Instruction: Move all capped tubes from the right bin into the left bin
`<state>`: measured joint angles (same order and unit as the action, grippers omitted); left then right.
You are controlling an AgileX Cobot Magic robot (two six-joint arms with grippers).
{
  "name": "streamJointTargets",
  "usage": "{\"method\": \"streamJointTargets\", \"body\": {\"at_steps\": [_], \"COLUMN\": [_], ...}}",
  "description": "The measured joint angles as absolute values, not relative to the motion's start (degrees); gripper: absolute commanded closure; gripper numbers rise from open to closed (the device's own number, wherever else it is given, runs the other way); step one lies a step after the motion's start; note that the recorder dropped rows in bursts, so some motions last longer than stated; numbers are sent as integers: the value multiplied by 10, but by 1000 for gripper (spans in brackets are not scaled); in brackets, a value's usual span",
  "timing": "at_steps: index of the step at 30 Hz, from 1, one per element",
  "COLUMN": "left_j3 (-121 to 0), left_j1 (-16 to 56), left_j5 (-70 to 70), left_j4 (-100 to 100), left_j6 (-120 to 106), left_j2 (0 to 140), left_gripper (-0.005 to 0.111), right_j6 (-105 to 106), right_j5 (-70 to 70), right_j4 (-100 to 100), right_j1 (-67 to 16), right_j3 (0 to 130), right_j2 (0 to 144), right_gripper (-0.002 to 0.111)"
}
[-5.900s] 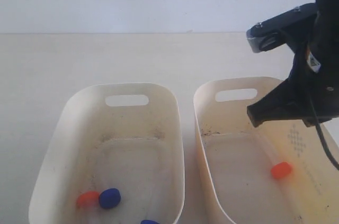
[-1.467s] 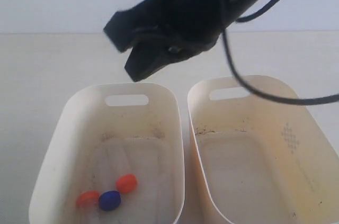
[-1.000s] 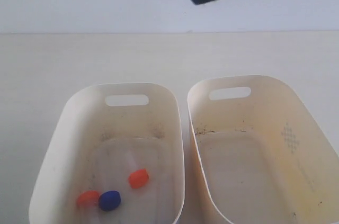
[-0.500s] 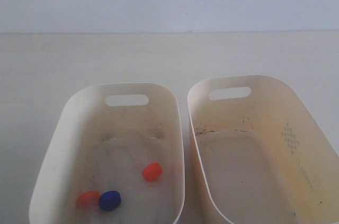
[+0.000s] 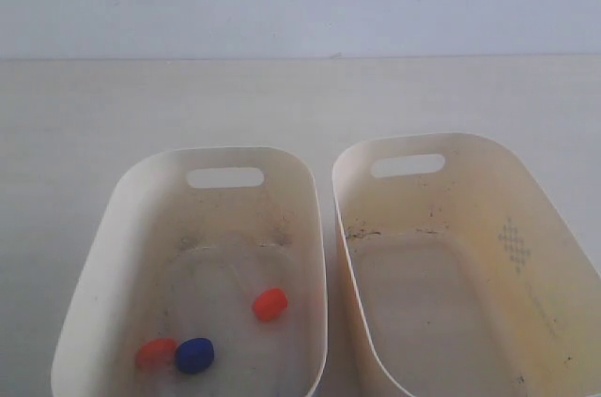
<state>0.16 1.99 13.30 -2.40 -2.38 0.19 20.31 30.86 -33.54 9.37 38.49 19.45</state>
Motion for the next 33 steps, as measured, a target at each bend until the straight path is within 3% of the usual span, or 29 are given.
{"method": "streamJointTargets", "body": {"at_steps": [5, 14, 22, 33], "left_j3": [2, 2, 2, 2], "left_j1": [20, 20, 20, 20], "left_j5": [133, 133, 133, 133], "left_j4": [-24, -24, -24, -24], "left_j6": [-24, -24, -24, -24], "left_j2": [2, 2, 2, 2], "left_gripper": [102, 102, 102, 102], "right_j6": [203, 216, 255, 42], "right_j5": [291, 175, 140, 194], "right_j4": [-335, -335, -327, -106], "right_j1": [110, 113, 113, 113], "right_j3": [202, 15, 3, -1], "right_j2": [74, 28, 5, 3], "right_gripper": [106, 106, 106, 106]}}
